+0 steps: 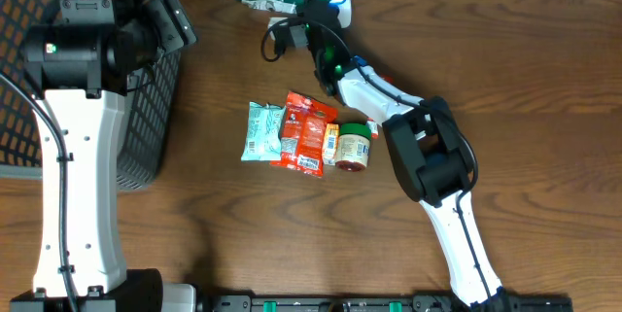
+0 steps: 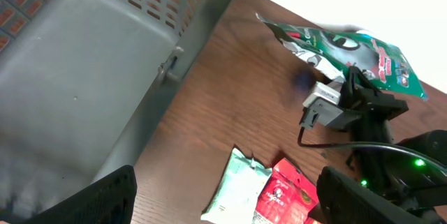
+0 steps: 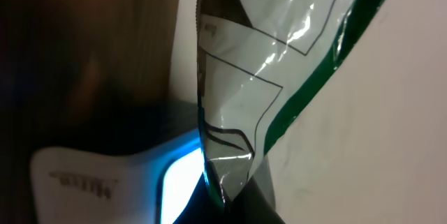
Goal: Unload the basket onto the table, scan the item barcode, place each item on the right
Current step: 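Lift the green packet and hold it against the white scanner, then carry the green packet right and lay it at the table's right side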
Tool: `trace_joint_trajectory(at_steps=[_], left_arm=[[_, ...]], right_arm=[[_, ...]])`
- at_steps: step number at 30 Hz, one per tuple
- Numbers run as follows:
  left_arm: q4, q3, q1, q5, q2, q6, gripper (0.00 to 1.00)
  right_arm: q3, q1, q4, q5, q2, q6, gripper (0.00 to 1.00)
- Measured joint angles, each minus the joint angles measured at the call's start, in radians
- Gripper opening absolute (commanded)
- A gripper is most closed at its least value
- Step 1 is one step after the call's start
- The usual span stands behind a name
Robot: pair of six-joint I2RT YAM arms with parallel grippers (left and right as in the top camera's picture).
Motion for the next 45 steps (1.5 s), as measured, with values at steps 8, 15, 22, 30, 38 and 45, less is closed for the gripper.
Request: trace_joint_trajectory(at_steps=[8,15,22,30,38,45], left_arm=[[0.0,0.0,0.0,0.0,0.0,0.0,0.83],[0.0,0.0,0.0,0.0,0.0,0.0,0.83],[0.0,0.0,0.0,0.0,0.0,0.0,0.83],[0.0,0.0,0.0,0.0,0.0,0.0,0.83],[-0.001,0.0,0.0,0.0,0.0,0.0,0.83],[0.0,0.0,0.0,0.0,0.0,0.0,0.83]], right_arm=[[0.002,0.008,-0.072,0.023,0.0,0.119,0.01],[0.002,0.008,-0.084,0.024,0.0,0.192,0.01],[0.002,0.007,-0.049,0.026,0.0,0.251,0.01],[0.002,0.007,-0.117,0.025,-0.074,0.314,0.01],[0.01,0.014,-0.565,-0.045,-0.427,0.549,0.01],[0.018,-0.04,-1.011,-0.158,-0.653,1.004,0.01]])
